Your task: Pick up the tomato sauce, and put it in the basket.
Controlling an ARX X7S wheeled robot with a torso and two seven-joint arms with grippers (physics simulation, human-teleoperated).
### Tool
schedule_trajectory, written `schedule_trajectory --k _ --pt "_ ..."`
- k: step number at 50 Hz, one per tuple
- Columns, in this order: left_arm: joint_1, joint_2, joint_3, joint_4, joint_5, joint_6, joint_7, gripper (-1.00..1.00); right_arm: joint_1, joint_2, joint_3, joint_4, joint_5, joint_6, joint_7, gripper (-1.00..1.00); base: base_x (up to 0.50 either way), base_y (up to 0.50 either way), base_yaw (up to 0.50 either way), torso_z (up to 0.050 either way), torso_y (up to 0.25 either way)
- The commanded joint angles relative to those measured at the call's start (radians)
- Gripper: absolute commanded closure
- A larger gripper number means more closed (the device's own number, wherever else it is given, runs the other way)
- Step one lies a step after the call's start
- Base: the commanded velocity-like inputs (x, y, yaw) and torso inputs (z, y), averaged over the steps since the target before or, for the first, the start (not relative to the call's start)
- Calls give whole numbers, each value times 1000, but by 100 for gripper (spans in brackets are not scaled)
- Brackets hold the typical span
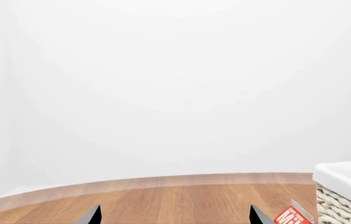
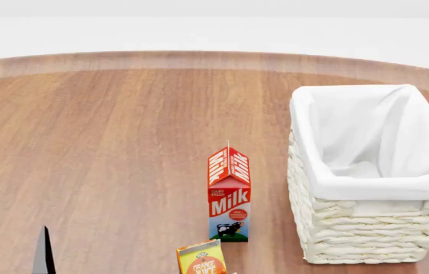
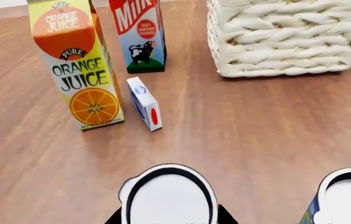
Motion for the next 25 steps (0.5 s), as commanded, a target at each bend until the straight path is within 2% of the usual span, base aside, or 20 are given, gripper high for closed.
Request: schedule_trajectory --k 1,3,7,10,12,14,15,17,19,25 --pt "-1 -6 4 -1 -5 0 -6 -100 10 3 -11 21 7 -13 12 100 0 0 0 0 0" --pt "-1 -7 4 1 -7 0 -7 -100 -9 12 -14 -47 19 30 18 100 0 0 0 0 0" --pt "-2 -8 6 0 -8 0 -9 -100 9 3 -22 37 16 -42 0 100 0 0 0 0 0" --pt "-3 -9 7 -2 -9 0 -11 -100 -15 18 -23 -59 30 23 16 100 0 0 0 0 0" --pt "-3 -10 9 -2 -9 0 -12 -100 -1 9 -27 10 24 -36 3 100 0 0 0 0 0" --pt "-4 -11 10 -2 -10 -1 -12 -100 -14 14 -26 -30 33 -28 6 100 0 0 0 0 0" --pt "-5 -11 9 -4 -10 0 -13 -100 -44 31 -19 -153 49 38 27 100 0 0 0 0 0" --pt "-4 -12 10 -3 -12 0 -14 -100 -60 40 -14 -215 61 54 34 100 0 0 0 0 0" --pt "-4 -13 10 -5 -13 1 -15 -100 -63 36 -12 -209 60 1 24 100 0 0 0 0 0" --pt "-4 -15 13 -5 -15 2 -18 -100 -96 62 1 -372 96 43 49 100 0 0 0 0 0"
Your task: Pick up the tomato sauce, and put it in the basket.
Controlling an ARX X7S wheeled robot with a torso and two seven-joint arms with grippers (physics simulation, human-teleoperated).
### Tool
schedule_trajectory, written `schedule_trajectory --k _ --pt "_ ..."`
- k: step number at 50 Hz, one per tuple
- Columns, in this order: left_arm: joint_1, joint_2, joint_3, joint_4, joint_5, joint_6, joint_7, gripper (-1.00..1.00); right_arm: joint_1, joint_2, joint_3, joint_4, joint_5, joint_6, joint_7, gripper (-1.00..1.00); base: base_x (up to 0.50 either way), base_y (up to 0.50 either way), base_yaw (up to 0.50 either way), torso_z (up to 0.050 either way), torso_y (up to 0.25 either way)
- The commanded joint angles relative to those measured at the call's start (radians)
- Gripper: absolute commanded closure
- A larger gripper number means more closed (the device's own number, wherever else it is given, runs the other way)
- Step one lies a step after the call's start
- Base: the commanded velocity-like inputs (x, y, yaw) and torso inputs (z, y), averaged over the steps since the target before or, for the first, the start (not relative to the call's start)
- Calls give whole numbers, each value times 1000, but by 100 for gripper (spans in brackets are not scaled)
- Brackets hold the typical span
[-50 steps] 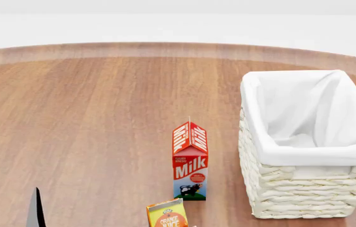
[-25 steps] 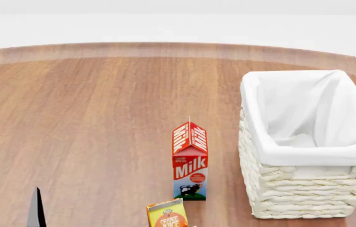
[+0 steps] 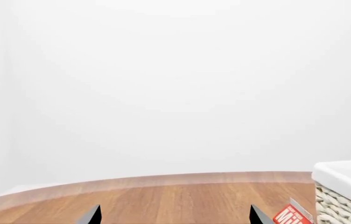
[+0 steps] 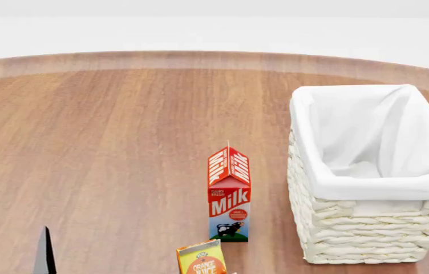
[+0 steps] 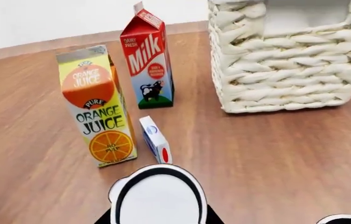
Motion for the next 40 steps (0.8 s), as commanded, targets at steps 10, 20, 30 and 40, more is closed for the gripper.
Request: schedule_trajectory --k 10,20,30,40 --pt "-5 -7 10 -13 -8 7 -7 -100 -2 77 59 -379 67 104 85 100 0 0 0 0 1" --pt "-6 -12 10 -12 -13 7 -11 -100 118 124 115 -518 117 213 157 100 0 0 0 0 0" --pt "-10 -16 9 -16 -20 8 -15 -100 345 181 130 -541 166 360 211 100 0 0 0 0 0" --pt "-9 -21 7 -11 -27 5 -20 -100 603 211 97 -512 205 489 248 100 0 0 0 0 0"
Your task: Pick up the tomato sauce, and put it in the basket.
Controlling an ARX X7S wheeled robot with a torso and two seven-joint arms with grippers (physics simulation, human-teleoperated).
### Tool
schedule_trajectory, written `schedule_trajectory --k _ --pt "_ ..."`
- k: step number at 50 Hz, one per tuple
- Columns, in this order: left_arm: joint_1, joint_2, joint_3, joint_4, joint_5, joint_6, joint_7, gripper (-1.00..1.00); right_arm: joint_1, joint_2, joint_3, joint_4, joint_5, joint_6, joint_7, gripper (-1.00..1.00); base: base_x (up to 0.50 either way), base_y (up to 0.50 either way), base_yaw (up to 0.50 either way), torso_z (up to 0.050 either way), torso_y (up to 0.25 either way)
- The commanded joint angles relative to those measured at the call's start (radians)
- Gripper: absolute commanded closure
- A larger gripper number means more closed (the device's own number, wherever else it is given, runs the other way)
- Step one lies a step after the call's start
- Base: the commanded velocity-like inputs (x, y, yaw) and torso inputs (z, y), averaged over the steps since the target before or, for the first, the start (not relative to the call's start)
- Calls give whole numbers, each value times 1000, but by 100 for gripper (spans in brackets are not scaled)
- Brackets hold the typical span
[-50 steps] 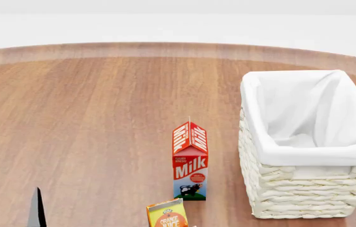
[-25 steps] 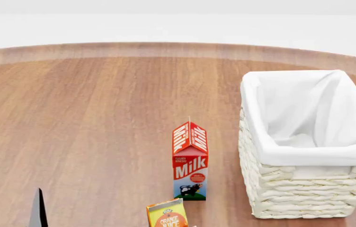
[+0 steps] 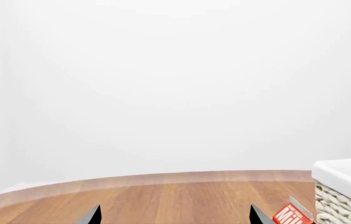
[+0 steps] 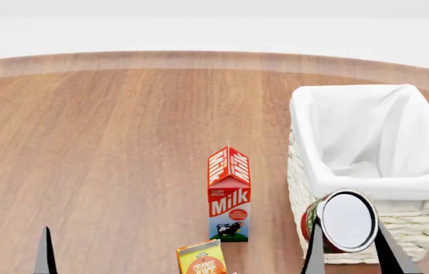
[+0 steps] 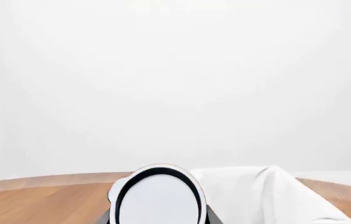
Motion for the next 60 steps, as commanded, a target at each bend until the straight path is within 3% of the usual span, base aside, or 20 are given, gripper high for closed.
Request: schedule_trajectory --k 1,13,26,34,44,53,60 --pt "-1 -5 -1 2 -9 -1 -4 -100 251 38 -15 -5 21 130 44 100 0 0 0 0 0" --pt "-4 -10 -1 1 -14 -1 -10 -100 504 46 -27 93 57 227 74 100 0 0 0 0 0" --pt "-9 -12 3 -12 -17 3 -14 -100 716 10 -104 347 4 234 70 100 0 0 0 0 1" --pt "-9 -15 6 -9 -17 3 -17 -100 812 -5 -149 530 -57 176 49 100 0 0 0 0 0" --pt "-11 -18 7 -16 -22 4 -19 -100 1007 -56 -200 953 -125 40 -14 100 0 0 0 0 0" --pt "-13 -19 7 -20 -27 6 -22 -100 1066 -73 -212 1072 -150 35 7 100 0 0 0 0 0" --pt "-15 -21 9 -24 -28 7 -23 -100 1162 -95 -219 1320 -176 -53 -12 100 0 0 0 0 1"
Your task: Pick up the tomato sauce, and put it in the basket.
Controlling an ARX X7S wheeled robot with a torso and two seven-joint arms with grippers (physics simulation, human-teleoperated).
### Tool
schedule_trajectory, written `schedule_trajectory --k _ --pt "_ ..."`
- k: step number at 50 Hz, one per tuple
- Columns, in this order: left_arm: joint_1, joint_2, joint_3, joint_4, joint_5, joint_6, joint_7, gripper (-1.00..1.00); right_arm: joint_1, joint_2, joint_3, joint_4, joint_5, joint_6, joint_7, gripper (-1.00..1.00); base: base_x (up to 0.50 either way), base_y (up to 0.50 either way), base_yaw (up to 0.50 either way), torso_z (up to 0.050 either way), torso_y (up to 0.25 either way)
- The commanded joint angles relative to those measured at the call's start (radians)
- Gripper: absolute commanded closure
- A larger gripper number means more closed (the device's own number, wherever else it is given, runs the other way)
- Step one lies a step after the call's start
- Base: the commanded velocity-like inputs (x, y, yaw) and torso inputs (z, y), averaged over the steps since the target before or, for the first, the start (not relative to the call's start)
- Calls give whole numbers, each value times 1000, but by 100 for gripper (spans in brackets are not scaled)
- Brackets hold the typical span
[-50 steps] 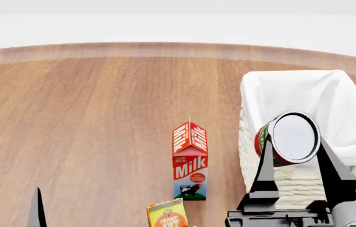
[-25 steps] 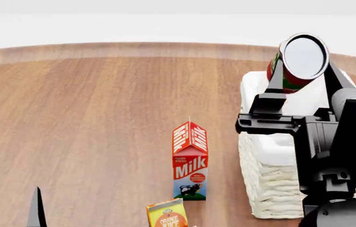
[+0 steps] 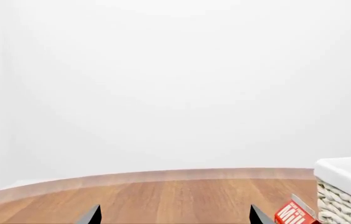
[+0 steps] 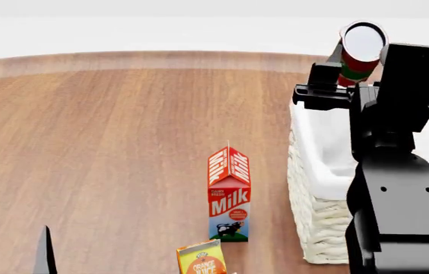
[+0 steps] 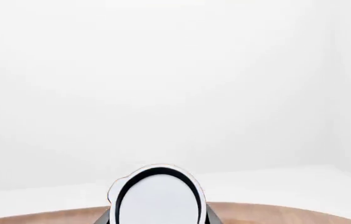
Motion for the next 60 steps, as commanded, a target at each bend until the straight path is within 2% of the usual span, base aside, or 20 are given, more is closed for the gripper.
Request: schedule_trajectory --k 1,7,17,43,60 --pt "-3 -2 1 -5 -4 1 -3 -100 142 -32 -20 318 -61 -99 -23 100 0 0 0 0 0" --pt "-4 -3 4 -13 -6 5 -3 -100 204 -47 -20 491 -75 -175 -32 100 0 0 0 0 0" --pt "-7 -5 3 -17 -10 7 -5 -100 409 -77 -37 1002 -134 -406 -41 100 0 0 0 0 0" --pt "-8 -10 9 -20 -14 9 -14 -100 390 -81 87 1004 -252 -253 -32 100 0 0 0 0 0" --pt "-11 -13 17 -27 -14 12 -17 -100 359 -83 147 1004 -290 -225 -37 100 0 0 0 0 1"
